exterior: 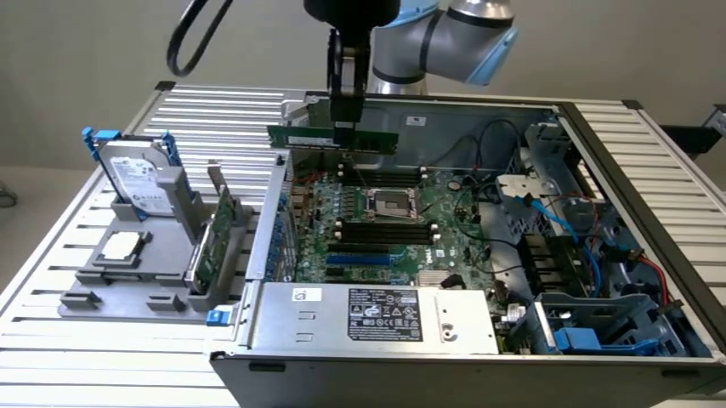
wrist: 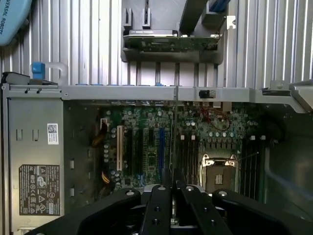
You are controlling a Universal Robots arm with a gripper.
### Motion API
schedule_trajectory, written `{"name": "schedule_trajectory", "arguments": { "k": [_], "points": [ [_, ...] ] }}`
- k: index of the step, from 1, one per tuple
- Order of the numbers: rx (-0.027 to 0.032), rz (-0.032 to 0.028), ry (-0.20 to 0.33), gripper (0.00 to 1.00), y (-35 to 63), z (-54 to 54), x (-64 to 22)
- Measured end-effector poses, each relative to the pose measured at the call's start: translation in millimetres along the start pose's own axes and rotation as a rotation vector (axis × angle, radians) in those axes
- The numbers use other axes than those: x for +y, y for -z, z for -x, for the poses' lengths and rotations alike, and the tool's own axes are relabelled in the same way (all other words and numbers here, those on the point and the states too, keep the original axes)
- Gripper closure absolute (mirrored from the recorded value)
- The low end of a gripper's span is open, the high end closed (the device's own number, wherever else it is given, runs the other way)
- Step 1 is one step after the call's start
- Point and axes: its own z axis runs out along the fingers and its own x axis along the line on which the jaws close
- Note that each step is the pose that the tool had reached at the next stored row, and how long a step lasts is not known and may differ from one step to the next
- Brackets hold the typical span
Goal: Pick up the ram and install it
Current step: 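Pick up the ram and move it above insertion slot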
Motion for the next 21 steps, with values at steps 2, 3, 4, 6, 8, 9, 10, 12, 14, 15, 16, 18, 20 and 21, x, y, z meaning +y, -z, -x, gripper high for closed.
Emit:
{"name": "schedule_trajectory", "arguments": {
  "k": [2,3,4,6,8,9,10,12,14,15,16,18,20,21],
  "points": [
    [0.0008,0.0,0.0,0.86,-2.5,3.4,-9.1],
    [0.0011,0.0,0.0,0.86,-3.8,5.1,-13.7],
    [0.0014,-0.0001,0.0,0.86,-5.1,7.1,-18.2],
    [0.002,-0.0004,0.0,0.86,-7.5,11.4,-27.8],
    [0.0025,-0.0008,0.0,0.86,-9.7,15.6,-37.0],
    [0.0027,-0.001,0.0,0.86,-10.8,17.7,-41.4],
    [0.0029,-0.0014,0.0,0.86,-11.9,19.9,-45.8],
    [0.0036,-0.0034,0.0,0.86,-13.6,24.3,-52.3],
    [0.0043,-0.0126,0.0,0.86,-14.7,26.2,-55.0],
    [0.0048,-0.0194,0.0,0.86,-15.2,26.6,-55.5],
    [0.0057,-0.026,0.0,0.86,-15.7,27.0,-56.0],
    [0.008,-0.0375,0.001,0.86,-17.1,27.6,-56.5],
    [0.0096,-0.0431,0.001,0.86,-19.7,28.4,-56.7],
    [0.0103,-0.0438,0.001,0.86,-21.4,29.4,-56.8]
  ]
}}
